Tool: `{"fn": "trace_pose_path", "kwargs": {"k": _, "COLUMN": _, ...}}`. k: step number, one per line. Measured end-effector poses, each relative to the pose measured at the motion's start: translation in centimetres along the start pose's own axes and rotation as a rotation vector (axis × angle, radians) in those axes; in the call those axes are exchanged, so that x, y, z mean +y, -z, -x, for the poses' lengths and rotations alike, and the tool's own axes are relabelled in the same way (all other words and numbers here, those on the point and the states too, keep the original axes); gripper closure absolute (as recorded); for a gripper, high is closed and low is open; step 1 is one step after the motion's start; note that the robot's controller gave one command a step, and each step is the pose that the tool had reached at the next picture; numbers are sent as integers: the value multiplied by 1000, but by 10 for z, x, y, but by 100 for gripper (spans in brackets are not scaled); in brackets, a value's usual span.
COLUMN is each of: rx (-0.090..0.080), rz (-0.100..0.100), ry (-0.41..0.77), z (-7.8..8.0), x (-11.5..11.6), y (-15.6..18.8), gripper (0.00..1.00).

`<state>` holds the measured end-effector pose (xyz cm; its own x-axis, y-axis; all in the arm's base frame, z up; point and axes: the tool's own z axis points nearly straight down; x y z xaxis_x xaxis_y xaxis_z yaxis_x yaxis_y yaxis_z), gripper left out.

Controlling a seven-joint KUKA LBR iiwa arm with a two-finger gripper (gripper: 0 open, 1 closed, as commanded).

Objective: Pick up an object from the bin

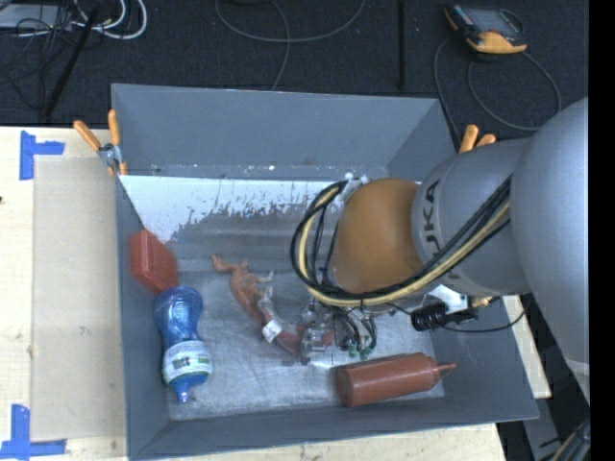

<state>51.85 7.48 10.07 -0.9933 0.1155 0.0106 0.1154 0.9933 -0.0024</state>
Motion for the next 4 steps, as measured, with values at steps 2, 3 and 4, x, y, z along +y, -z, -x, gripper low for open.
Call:
{"fn": "trace_pose_path", "kwargs": {"k": 2, "rx": -6, "rz": 2, "ry": -20, "z": 14, "x": -9, "y": 79, "gripper": 100}}
{"fn": "trace_pose_path", "kwargs": {"k": 3, "rx": -3, "rz": 2, "ry": -19, "z": 16, "x": -7, "y": 92, "gripper": 100}}
{"fn": "trace_pose_path", "kwargs": {"k": 4, "rx": -9, "rz": 2, "ry": 12, "z": 49, "x": -15, "y": 156, "gripper": 100}}
